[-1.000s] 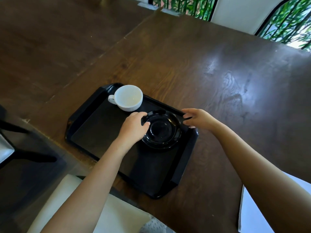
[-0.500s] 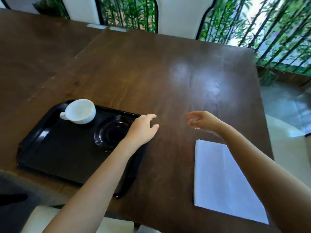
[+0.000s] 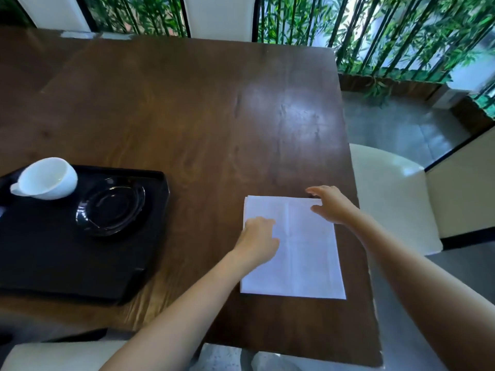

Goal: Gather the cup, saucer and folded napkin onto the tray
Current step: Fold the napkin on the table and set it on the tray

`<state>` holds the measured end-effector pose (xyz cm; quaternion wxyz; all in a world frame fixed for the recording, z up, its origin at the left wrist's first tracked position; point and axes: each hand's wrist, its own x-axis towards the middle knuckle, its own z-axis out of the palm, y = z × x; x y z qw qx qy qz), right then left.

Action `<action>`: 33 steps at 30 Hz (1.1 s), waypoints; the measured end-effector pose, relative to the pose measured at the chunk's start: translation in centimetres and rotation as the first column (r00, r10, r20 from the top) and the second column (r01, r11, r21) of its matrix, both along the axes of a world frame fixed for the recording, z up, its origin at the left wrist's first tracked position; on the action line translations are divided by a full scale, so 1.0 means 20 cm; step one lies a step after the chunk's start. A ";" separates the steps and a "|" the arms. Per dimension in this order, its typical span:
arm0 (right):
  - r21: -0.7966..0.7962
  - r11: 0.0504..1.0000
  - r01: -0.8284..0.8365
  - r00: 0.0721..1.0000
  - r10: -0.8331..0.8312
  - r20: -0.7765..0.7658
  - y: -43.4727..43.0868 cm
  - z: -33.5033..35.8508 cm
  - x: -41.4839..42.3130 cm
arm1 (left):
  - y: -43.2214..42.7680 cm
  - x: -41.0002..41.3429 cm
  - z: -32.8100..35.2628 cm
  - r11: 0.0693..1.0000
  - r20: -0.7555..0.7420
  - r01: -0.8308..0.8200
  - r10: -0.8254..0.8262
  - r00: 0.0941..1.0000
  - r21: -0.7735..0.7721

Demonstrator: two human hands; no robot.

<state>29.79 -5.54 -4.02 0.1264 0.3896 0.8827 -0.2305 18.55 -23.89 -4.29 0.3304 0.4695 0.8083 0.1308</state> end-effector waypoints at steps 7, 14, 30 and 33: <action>0.174 0.985 -0.013 0.996 0.029 -0.089 -0.04 -0.10 0.17 | -0.02 0.13 -0.16 0.995 -0.085 -0.044 0.052 0.995 0.089; 0.264 0.962 -0.072 0.976 0.122 -0.180 -0.18 -0.16 0.41 | 0.02 0.02 -0.19 0.983 -0.134 0.134 -0.117 0.984 0.126; 0.271 0.962 -0.029 0.999 0.032 -0.007 -0.62 -0.18 0.64 | -0.51 0.35 -0.12 0.898 -0.468 0.423 -0.325 0.822 0.119; 0.326 0.930 -0.168 0.986 0.162 0.044 -0.63 -0.17 0.69 | -0.59 0.33 -0.14 0.876 -0.529 0.423 -0.252 0.811 0.231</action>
